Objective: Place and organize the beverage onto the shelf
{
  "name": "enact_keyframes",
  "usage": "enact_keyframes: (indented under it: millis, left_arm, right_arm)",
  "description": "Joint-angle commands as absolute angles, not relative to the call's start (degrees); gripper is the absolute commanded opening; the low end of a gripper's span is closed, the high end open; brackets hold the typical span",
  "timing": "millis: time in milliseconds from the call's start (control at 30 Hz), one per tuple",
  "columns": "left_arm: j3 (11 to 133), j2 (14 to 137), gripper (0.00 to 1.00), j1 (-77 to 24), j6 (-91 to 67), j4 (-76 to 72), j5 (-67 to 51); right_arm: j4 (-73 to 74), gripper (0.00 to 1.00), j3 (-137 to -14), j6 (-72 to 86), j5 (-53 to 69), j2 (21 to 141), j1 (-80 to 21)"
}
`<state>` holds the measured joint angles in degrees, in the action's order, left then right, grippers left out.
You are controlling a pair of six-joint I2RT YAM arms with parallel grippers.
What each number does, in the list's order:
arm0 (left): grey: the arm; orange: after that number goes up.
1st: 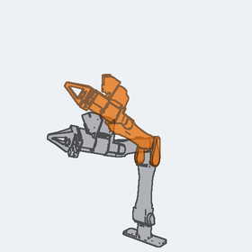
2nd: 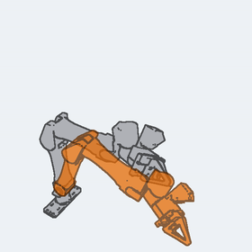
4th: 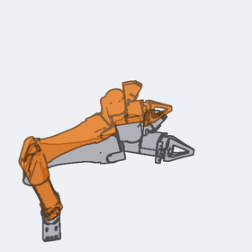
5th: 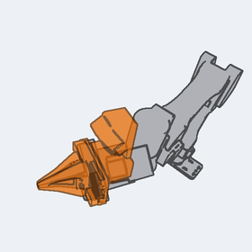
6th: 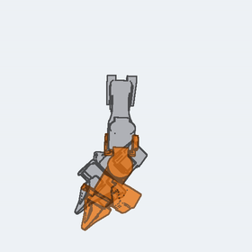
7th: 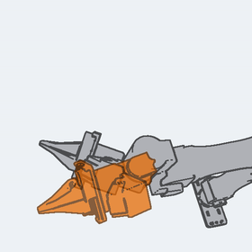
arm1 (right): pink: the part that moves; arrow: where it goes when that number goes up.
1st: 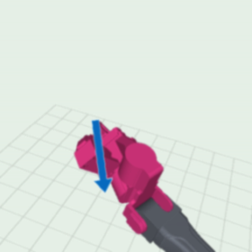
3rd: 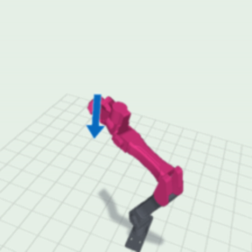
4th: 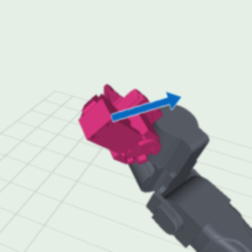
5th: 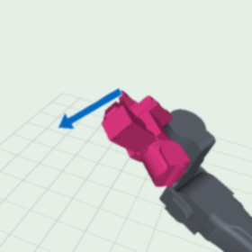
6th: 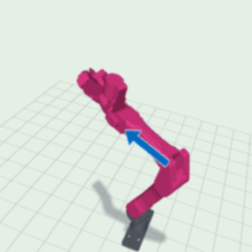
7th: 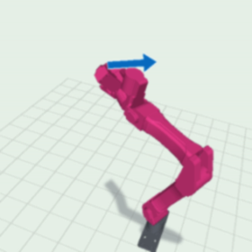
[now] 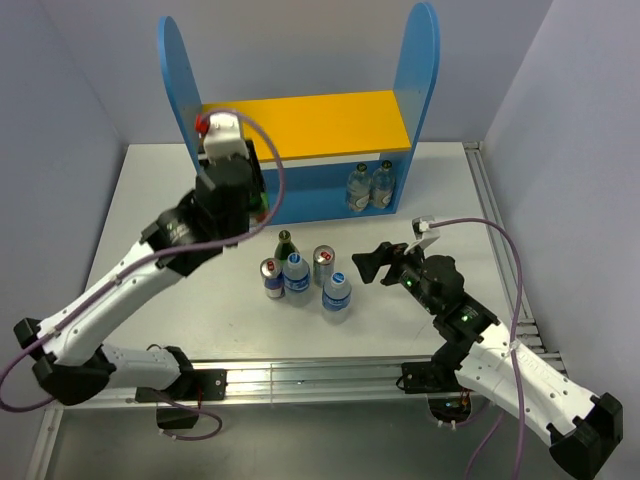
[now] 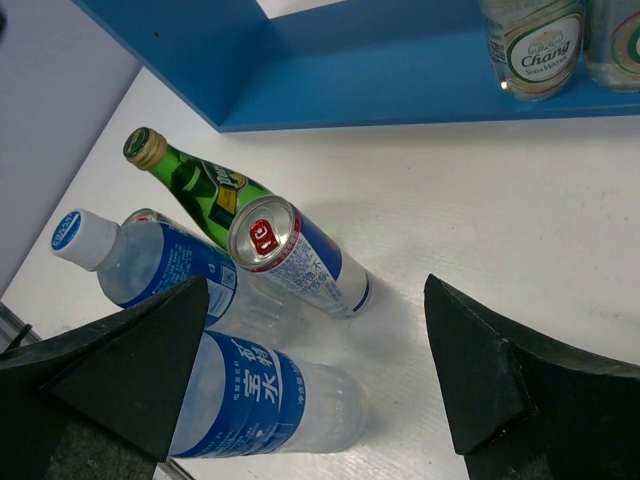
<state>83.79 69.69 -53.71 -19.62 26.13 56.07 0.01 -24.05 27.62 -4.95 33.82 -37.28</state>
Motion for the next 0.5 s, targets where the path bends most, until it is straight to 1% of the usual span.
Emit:
enact_keyframes:
  millis: [0, 67, 100, 300, 400, 467]
  left_arm:
    - [98.04, 75.03, 0.00, -45.65, -11.43, 16.52, 47.92]
    - [102.63, 78.12, 0.00, -42.20, -11.07, 18.01, 44.05]
    - [106.75, 81.18, 0.00, -39.06, -10.81, 18.37, 43.08]
    - [120.64, 92.70, 0.00, -29.73, -10.46, 21.53, 38.24]
    - [126.36, 97.54, 0.00, -26.91, -10.02, 22.59, 37.27]
    - [127.96, 99.31, 0.00, -26.02, -8.53, 21.98, 37.79]
  right_arm:
    - [-2.29, 0.95, -24.08, 27.69, -5.36, 32.78, -37.70]
    - [-2.20, 0.95, -24.08, 27.69, -5.36, 32.52, -37.71]
    - [-2.11, 0.95, -24.00, 27.77, -5.19, 32.35, -37.71]
    - [-2.37, 0.95, -23.56, 28.04, -4.22, 31.55, -37.62]
    - [-2.37, 0.95, -23.47, 28.04, -3.78, 31.29, -37.62]
    - [-2.37, 0.95, -23.29, 28.12, -3.60, 30.94, -37.62]
